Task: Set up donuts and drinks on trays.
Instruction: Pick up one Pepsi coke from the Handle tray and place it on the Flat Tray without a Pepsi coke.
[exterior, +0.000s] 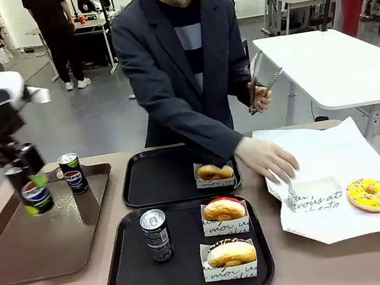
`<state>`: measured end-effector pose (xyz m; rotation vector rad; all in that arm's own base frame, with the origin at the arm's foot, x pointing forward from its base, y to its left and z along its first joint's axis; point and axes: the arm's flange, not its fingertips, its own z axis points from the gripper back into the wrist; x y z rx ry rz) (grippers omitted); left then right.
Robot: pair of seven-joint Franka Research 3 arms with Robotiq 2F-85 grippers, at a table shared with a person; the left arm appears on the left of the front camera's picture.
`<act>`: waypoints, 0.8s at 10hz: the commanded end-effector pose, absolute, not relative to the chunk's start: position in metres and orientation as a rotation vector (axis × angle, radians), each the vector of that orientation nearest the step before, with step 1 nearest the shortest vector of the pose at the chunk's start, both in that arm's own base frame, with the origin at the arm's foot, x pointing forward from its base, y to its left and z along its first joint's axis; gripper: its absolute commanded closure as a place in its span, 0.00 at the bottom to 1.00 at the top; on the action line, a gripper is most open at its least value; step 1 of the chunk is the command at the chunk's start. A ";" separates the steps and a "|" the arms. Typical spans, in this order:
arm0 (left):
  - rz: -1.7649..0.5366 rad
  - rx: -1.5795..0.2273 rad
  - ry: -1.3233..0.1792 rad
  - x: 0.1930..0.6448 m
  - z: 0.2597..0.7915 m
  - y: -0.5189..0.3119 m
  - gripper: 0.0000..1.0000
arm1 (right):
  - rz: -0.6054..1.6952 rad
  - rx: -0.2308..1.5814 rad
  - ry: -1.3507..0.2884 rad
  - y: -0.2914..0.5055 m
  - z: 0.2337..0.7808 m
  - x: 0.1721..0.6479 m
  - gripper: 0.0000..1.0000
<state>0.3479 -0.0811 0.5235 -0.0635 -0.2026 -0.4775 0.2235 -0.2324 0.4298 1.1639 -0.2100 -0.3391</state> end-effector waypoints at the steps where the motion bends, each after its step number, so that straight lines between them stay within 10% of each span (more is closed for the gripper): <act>1: -0.418 -0.069 -0.232 0.366 0.524 -0.075 0.41 | -0.330 1.190 -0.239 -0.231 0.430 0.225 0.00; 8: -0.477 -0.063 -0.203 0.348 0.523 -0.081 0.41 | -0.330 1.190 -0.239 -0.231 0.430 0.225 0.00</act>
